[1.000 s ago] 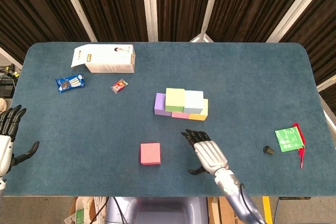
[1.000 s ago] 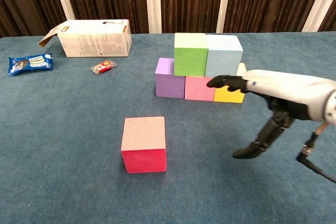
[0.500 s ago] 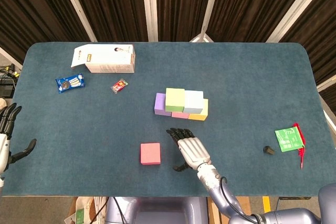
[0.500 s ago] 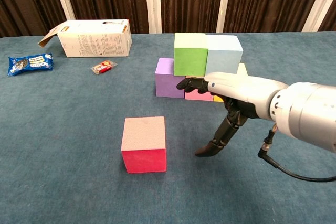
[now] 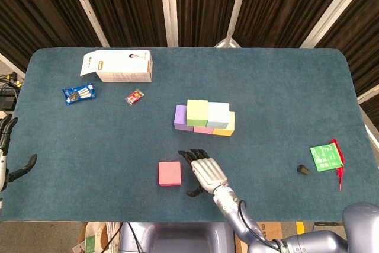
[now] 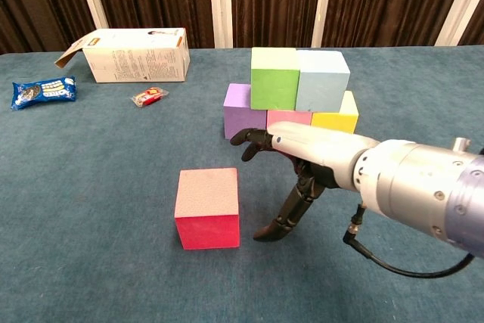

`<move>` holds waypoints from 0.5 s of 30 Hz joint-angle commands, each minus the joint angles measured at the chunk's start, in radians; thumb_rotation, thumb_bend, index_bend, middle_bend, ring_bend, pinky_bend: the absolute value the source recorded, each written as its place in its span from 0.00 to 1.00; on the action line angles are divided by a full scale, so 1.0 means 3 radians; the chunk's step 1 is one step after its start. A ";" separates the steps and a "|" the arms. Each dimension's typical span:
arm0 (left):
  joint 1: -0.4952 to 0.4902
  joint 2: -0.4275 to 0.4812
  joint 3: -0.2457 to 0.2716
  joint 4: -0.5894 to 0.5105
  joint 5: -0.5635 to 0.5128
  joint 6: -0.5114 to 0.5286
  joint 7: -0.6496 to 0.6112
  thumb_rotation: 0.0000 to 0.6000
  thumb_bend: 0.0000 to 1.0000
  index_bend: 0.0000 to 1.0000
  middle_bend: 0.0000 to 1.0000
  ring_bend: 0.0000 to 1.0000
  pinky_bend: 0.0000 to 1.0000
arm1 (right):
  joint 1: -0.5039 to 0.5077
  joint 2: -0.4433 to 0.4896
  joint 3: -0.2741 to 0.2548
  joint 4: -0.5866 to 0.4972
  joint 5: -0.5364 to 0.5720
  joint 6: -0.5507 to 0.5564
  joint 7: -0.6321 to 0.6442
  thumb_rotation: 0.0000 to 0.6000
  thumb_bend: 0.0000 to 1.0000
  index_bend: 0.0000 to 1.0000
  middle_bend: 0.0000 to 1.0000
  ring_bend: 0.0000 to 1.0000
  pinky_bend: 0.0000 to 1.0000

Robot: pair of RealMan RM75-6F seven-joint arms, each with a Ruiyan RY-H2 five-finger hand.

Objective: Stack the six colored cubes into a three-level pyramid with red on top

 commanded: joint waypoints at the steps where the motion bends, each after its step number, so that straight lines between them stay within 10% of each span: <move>1: 0.0006 -0.0004 -0.0010 -0.0004 -0.0001 -0.0001 -0.0001 1.00 0.36 0.06 0.01 0.00 0.00 | 0.0027 -0.0060 0.0000 0.0056 -0.0005 0.0004 0.0032 1.00 0.17 0.09 0.18 0.02 0.00; 15: 0.0042 -0.0016 -0.0121 -0.0015 -0.0110 -0.0039 -0.0038 1.00 0.37 0.06 0.01 0.00 0.00 | 0.0156 -0.0364 0.0050 0.0365 0.0015 -0.0021 0.0148 1.00 0.17 0.18 0.22 0.04 0.00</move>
